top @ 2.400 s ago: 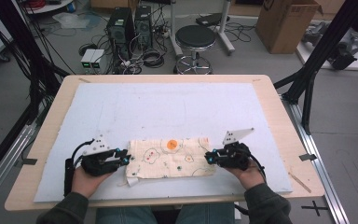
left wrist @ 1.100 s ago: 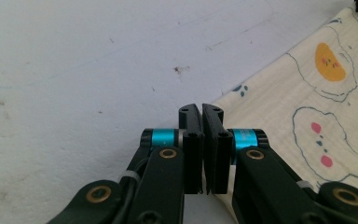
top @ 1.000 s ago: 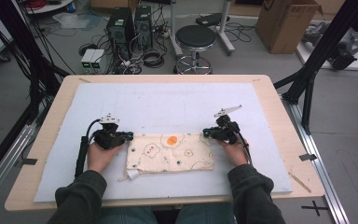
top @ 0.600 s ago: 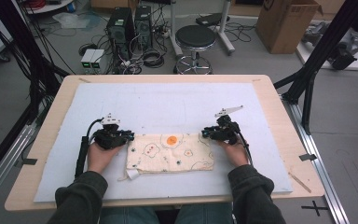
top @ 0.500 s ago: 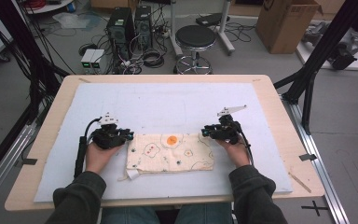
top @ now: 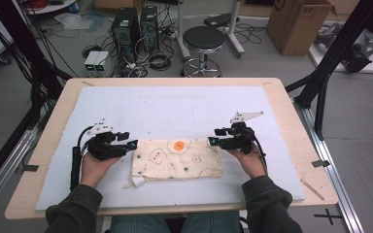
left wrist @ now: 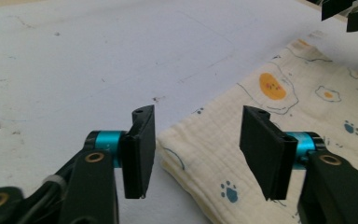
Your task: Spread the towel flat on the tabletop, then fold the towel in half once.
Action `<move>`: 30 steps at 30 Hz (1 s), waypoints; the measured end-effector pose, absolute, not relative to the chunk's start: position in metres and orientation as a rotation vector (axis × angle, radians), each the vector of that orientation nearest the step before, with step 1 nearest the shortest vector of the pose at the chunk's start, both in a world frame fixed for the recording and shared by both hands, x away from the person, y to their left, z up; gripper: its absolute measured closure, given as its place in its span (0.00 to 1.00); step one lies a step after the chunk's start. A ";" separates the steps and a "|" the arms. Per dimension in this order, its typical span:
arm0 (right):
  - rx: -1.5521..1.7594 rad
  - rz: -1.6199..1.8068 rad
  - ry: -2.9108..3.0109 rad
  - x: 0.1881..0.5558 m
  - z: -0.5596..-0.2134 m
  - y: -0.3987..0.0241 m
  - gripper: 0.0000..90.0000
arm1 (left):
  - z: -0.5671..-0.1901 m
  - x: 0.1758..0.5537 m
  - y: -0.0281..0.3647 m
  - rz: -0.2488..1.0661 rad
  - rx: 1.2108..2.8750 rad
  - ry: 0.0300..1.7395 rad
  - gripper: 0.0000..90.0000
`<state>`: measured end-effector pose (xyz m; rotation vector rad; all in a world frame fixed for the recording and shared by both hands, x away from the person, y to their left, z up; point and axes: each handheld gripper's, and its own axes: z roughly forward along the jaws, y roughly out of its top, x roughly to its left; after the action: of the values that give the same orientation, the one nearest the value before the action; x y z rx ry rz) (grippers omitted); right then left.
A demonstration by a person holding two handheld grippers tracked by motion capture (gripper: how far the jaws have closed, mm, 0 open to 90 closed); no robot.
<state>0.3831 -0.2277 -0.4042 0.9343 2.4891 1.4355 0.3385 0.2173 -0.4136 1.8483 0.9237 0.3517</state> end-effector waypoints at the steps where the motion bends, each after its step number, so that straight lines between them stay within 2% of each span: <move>1: 0.930 1.439 2.484 0.382 -0.404 -0.228 0.50 | -0.413 0.336 0.218 0.359 1.851 0.922 0.47; 9: 0.931 1.419 2.475 0.374 -0.405 -0.230 0.39 | -0.404 0.321 0.221 0.375 1.835 0.888 0.40; 30: 0.920 1.363 2.500 0.369 -0.410 -0.222 0.37 | -0.407 0.320 0.216 0.365 1.882 0.884 0.35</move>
<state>0.3687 -0.2221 -0.4104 0.9201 2.5003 1.3632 0.3203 0.2158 -0.4073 1.8824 0.8842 0.3650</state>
